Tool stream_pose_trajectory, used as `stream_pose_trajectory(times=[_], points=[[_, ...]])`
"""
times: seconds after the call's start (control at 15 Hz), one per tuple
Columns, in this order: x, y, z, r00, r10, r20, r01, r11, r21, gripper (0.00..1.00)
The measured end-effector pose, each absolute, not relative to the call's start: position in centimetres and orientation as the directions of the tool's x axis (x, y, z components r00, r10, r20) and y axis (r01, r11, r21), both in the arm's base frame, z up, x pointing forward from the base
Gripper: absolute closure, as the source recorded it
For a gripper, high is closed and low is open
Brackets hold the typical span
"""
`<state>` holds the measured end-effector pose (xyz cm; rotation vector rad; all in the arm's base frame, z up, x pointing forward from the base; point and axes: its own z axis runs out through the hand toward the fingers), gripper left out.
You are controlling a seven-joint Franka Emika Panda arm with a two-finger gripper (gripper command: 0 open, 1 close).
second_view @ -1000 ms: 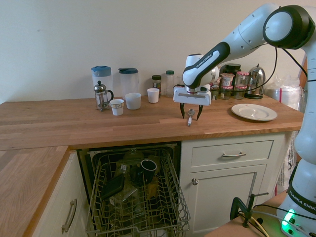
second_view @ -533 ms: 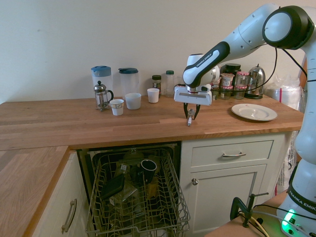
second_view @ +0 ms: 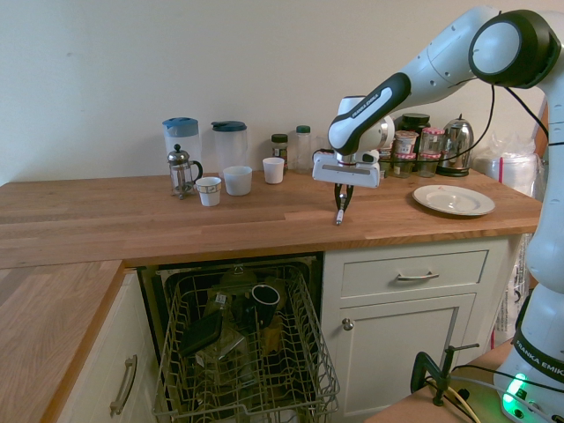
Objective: Put the spoon in the dishwasher
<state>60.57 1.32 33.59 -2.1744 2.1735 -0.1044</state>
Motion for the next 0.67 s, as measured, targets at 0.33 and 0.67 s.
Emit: stream_pose_trajectory(times=[0.33,0.67], points=[[57.9,4.8,38.6,0.115,-0.993,0.016,-0.982,-0.116,-0.147,1.00],[50.7,17.0,41.0,0.276,-0.961,0.035,-0.950,-0.278,-0.140,1.00]])
